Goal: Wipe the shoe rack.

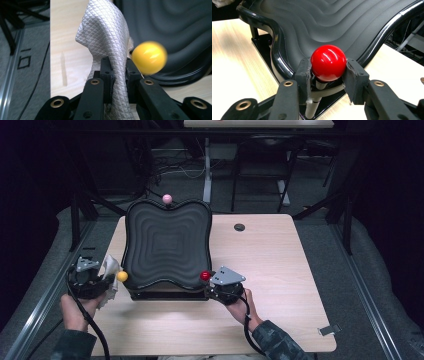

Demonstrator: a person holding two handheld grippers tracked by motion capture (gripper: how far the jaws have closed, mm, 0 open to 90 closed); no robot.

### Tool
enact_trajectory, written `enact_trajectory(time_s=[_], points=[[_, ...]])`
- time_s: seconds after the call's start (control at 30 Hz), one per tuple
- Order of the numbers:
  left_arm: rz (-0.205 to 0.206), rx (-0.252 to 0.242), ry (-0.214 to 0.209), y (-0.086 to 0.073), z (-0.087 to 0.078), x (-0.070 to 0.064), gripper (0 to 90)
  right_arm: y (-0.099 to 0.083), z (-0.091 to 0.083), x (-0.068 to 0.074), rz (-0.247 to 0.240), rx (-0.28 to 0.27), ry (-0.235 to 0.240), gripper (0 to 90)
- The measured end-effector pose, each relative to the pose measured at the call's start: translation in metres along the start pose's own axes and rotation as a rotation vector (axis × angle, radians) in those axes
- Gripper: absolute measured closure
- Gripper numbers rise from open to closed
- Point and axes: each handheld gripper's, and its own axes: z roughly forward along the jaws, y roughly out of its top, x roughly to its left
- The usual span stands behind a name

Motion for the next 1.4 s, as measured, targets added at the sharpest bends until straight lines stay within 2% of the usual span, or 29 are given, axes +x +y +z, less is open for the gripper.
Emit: enact_trajectory(time_s=[0.07, 0.13, 0.2, 0.27, 0.33, 0.43, 0.57, 0.67, 0.73, 0.97, 1.1, 1.2, 1.4], points=[[-0.014, -0.010, -0.005, -0.003, -0.001, 0.001, 80.5, 0.000, 0.000, 0.000, 0.000, 0.001, 0.000, 60.2], [-0.040, -0.048, -0.022, -0.003, -0.006, 0.000, 80.4, 0.000, 0.000, 0.000, -0.001, 0.003, 0.001, 60.2], [-0.047, -0.100, -0.018, 0.001, -0.017, -0.002, 80.4, 0.000, 0.001, 0.000, 0.000, 0.002, 0.000, 60.2], [-0.054, -0.140, -0.036, 0.005, -0.025, -0.006, 80.5, 0.000, 0.000, 0.000, 0.001, 0.002, 0.000, 60.2], [-0.051, -0.170, -0.062, 0.008, -0.032, -0.012, 80.5, 0.000, 0.000, 0.000, 0.001, 0.002, 0.000, 60.2], [-0.013, -0.174, -0.094, 0.013, -0.035, -0.026, 80.5, 0.000, 0.000, 0.000, 0.001, 0.003, 0.000, 60.2], [0.025, -0.140, -0.122, 0.012, -0.027, -0.043, 80.5, 0.001, 0.000, 0.000, 0.001, 0.004, -0.001, 60.2], [0.036, -0.102, -0.117, 0.008, -0.017, -0.047, 80.4, 0.000, 0.001, 0.000, 0.002, -0.002, -0.001, 60.2], [0.064, -0.080, -0.084, 0.005, -0.010, -0.050, 80.4, 0.000, 0.001, 0.000, 0.003, -0.002, 0.001, 60.2], [0.118, -0.027, -0.036, 0.002, 0.001, -0.057, 80.3, 0.001, 0.001, -0.001, -0.001, -0.001, 0.005, 60.2], [0.141, -0.014, -0.011, 0.001, 0.002, -0.059, 80.6, 0.001, 0.001, -0.001, -0.005, 0.001, 0.003, 60.1], [0.131, -0.010, -0.019, 0.000, 0.004, -0.058, 80.8, 0.001, 0.001, -0.001, -0.006, 0.001, 0.006, 60.2], [0.049, -0.022, -0.084, -0.002, 0.005, -0.051, 81.1, 0.001, 0.001, -0.001, -0.002, 0.004, 0.007, 60.2]])
